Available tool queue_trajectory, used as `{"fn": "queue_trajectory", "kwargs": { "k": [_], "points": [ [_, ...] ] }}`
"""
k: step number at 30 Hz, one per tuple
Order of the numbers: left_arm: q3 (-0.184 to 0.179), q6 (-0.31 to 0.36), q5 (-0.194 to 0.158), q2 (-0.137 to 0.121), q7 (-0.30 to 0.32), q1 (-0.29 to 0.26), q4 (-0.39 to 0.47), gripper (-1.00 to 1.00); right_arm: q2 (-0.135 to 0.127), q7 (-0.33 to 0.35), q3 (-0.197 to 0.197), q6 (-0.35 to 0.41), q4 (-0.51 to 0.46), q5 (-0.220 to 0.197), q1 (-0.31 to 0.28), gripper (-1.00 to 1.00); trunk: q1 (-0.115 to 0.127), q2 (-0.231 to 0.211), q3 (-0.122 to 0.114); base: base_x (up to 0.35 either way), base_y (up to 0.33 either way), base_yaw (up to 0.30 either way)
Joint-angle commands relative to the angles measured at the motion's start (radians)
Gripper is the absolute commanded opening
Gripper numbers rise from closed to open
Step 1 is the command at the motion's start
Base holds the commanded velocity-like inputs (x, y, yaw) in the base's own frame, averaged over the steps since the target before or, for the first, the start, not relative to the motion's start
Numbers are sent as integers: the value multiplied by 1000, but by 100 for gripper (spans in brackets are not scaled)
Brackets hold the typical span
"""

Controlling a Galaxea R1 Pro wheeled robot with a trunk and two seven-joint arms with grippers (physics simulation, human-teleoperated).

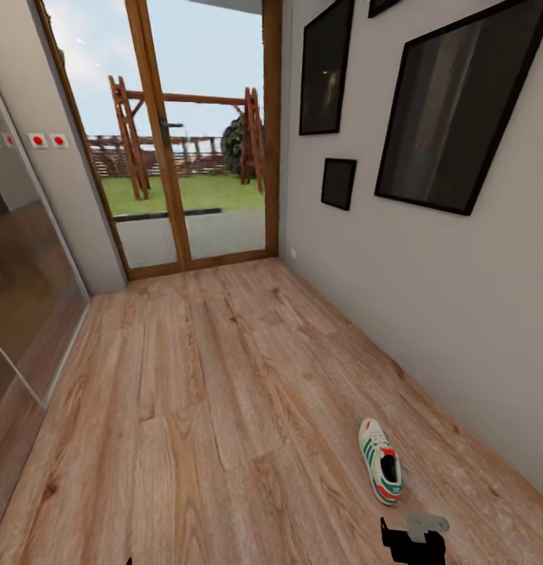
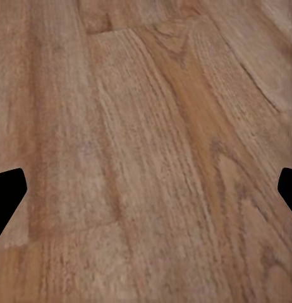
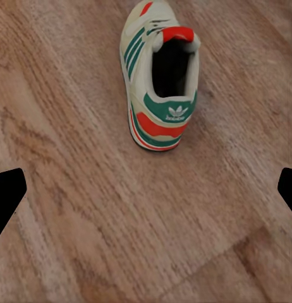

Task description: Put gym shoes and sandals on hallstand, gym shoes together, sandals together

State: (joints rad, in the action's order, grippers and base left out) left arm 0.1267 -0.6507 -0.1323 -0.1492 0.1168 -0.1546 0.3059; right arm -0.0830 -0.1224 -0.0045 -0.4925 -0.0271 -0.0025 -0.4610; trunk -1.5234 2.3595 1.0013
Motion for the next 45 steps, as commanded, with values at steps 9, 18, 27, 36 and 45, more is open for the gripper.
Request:
{"fn": "queue_trajectory", "kwargs": {
  "k": [9,18,27,36,45],
  "points": [
    [0,10,-10,0,9,-7,2,100,0,-2,0,-3,1,-1,-1,100,0,0,-8,9,0,-200],
    [-3,68,-9,0,11,-74,14,100,5,2,1,-3,-33,2,-2,100,0,0,-13,1,0,-104],
    [-7,265,1,1,13,-236,18,100,7,5,2,9,-222,2,-2,100,0,0,-14,0,0,-13],
    [-8,434,3,7,12,-422,18,100,8,7,4,304,-540,1,-2,100,0,0,-14,0,0,-1],
    [-10,435,4,22,13,-433,17,100,8,49,5,379,-595,1,-2,100,0,0,-14,0,0,0]
  ]
}}
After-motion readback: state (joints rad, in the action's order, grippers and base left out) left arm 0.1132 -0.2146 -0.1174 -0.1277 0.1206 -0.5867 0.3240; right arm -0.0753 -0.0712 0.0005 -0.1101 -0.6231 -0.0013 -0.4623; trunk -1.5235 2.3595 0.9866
